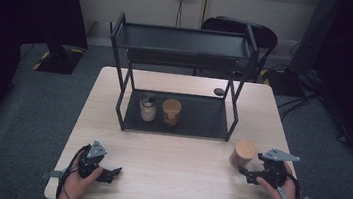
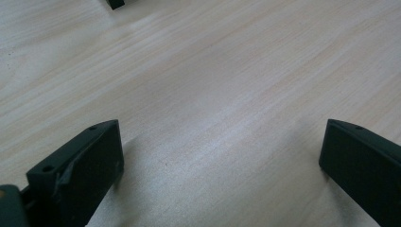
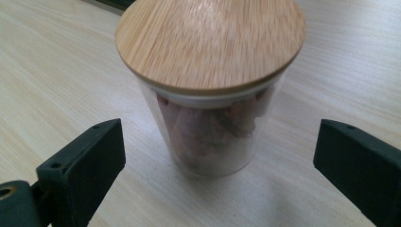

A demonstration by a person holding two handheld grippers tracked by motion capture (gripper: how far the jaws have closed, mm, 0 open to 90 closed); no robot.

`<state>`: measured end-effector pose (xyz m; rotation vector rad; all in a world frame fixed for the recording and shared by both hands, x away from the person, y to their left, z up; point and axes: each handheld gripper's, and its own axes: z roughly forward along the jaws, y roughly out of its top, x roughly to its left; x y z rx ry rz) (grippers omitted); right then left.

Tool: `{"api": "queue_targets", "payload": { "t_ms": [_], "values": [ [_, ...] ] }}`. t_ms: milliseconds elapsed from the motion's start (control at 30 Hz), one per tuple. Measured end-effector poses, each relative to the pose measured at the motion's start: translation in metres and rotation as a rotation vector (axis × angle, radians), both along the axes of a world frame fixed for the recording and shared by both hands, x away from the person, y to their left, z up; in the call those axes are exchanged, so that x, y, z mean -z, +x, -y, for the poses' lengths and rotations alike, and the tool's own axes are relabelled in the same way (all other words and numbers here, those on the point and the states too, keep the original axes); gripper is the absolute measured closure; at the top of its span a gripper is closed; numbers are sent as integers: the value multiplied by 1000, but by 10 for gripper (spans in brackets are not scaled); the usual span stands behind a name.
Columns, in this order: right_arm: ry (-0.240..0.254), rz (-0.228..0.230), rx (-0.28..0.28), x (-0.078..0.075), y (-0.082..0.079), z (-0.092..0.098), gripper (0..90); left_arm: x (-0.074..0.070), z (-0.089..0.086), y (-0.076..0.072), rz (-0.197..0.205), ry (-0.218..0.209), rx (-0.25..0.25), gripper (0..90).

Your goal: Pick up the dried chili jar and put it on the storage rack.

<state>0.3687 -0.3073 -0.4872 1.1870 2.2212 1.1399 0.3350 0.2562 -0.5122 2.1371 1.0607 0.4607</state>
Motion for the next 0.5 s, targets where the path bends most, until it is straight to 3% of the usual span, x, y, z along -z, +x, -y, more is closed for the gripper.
{"api": "queue_targets", "payload": {
  "t_ms": [500],
  "values": [
    [-7, 17, -11, 0, 14, -16, 79, 0, 0, 0, 0, -1, 0, 1]
  ]
}}
